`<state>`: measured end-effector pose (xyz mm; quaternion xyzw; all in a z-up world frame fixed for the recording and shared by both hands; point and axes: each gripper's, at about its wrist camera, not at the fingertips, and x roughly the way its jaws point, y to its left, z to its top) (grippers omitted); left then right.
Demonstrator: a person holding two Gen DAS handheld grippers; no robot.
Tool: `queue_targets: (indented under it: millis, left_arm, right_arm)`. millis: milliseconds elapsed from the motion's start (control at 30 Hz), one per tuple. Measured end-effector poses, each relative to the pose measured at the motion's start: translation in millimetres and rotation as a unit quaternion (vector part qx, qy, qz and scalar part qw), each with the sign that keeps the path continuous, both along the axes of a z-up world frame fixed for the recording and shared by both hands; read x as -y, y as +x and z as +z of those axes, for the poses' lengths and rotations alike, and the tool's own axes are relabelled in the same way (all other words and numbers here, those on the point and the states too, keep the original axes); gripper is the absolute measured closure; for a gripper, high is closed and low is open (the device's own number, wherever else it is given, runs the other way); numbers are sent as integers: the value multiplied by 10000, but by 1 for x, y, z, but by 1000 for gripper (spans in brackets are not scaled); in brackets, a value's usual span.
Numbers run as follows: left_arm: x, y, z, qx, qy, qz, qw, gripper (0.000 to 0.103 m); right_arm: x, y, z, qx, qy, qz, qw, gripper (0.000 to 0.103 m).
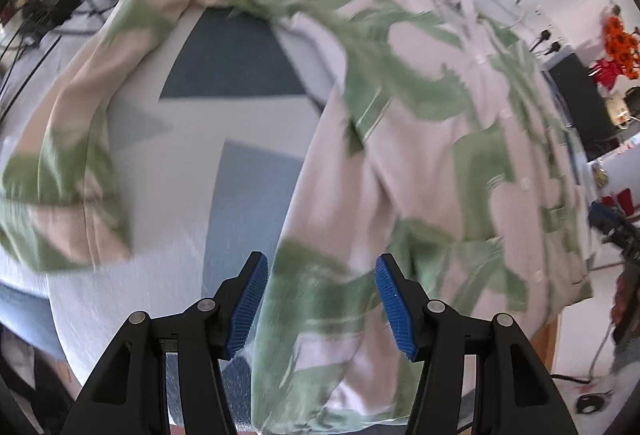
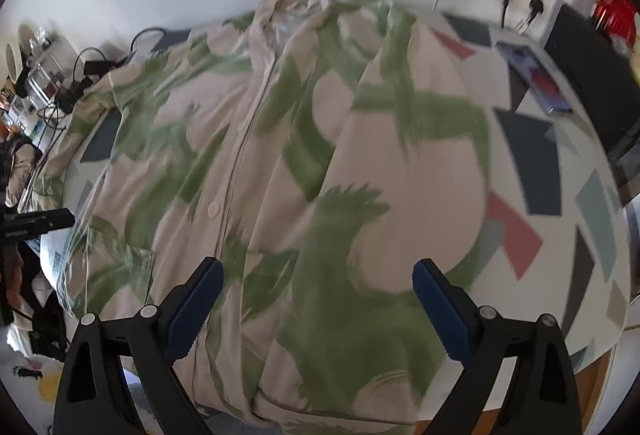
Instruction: Fold clothes
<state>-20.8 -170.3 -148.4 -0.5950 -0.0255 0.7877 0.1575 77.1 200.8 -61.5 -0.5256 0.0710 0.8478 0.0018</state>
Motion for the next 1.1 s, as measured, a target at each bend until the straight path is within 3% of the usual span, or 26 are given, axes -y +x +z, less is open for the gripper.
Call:
queue_targets:
  millis: [167,267,333,400,500,700,800,867,1100]
  left_arm:
    - [1,24,-3,-74,-178,233,9995,47]
    - [-7,43,11,-295,-100,-24,9995,47]
    - [-14,58,20,-554,-243,-262,9978,47]
    - [-17,69,17,-607,-440,-321,9967,47]
    - [-17,77,6,-415,-426,-156,9981,47]
    - [-23,89,1,-545,-797,-91,9953,48]
    - [-20,87,4,-541,-793,120,9953,73]
    - [-17,87,8,-438,-735,285,9959,97]
    - [0,107,35,-565,-699,1239,9882,103]
  right_arm:
    - [3,-20,12,-162,-23,217,9996,7]
    - [4,-32,26,-324,-105,401,9986,7]
    - [8,-40,31,-331,-90,564,9978,7]
    - [12,-47,33,-324,5,647,9974,7]
    - [15,-55,30,-364,-41,683,9970,7]
    - [20,-59,15,-242,-31,909,9956,7]
    - [17,-55,12,-242,-114,1037,9943,7]
    - [14,-54,10,-243,-191,1098,9935,7]
    - [14,-54,5,-309,-541,1422,9879,7]
